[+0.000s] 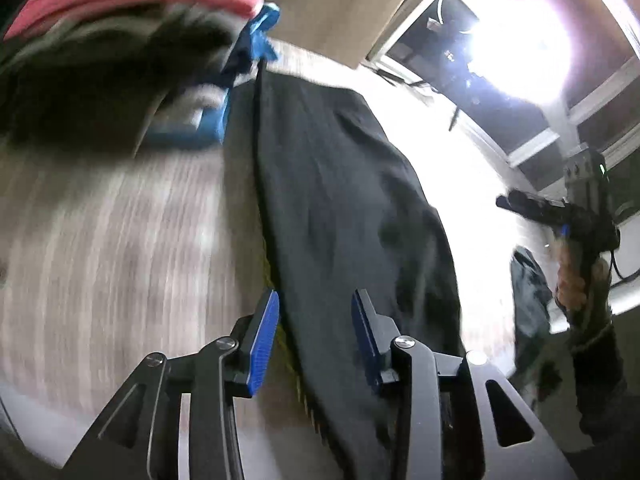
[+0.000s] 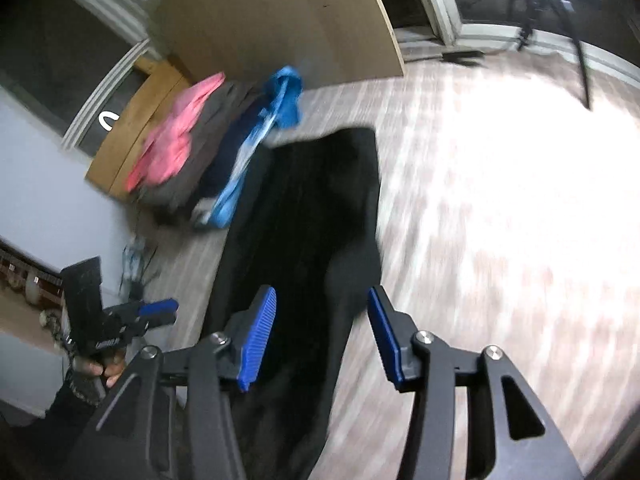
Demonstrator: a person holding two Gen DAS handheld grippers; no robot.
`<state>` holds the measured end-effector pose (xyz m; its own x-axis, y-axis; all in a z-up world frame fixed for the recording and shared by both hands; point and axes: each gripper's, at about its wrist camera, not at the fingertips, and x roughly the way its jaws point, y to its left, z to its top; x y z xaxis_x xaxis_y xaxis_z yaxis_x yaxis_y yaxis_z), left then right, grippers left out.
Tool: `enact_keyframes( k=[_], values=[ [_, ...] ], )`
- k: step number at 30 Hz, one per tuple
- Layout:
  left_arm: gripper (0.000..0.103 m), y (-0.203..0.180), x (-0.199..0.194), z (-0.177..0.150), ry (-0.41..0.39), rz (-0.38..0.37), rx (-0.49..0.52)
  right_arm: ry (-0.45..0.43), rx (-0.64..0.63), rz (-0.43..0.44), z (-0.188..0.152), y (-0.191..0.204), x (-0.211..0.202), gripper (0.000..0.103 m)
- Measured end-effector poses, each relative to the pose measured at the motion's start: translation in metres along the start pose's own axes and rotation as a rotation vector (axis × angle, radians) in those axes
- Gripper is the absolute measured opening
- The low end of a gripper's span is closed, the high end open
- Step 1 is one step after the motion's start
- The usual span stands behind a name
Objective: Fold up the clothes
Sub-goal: 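Lay the folded hem down and open both grippers, then grasp the folded pants edge with both grippers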
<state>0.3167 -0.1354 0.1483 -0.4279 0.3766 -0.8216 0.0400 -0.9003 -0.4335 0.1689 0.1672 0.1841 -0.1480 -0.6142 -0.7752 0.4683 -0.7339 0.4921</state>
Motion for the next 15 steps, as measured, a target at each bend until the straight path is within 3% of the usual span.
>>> enact_keyframes(
  k=[7,12,15],
  values=[
    [0.043,0.005,0.073,0.095,-0.022,0.157,0.037,0.074,-0.01,0.0,0.087,-0.037,0.11,0.047],
    [0.044,0.015,0.104,0.118,-0.011,0.212,0.027,0.093,-0.053,0.074,0.104,-0.04,0.139,0.047],
    [0.048,0.015,0.11,0.122,-0.034,0.207,0.027,0.097,-0.072,0.136,0.109,-0.038,0.147,0.045]
  ],
)
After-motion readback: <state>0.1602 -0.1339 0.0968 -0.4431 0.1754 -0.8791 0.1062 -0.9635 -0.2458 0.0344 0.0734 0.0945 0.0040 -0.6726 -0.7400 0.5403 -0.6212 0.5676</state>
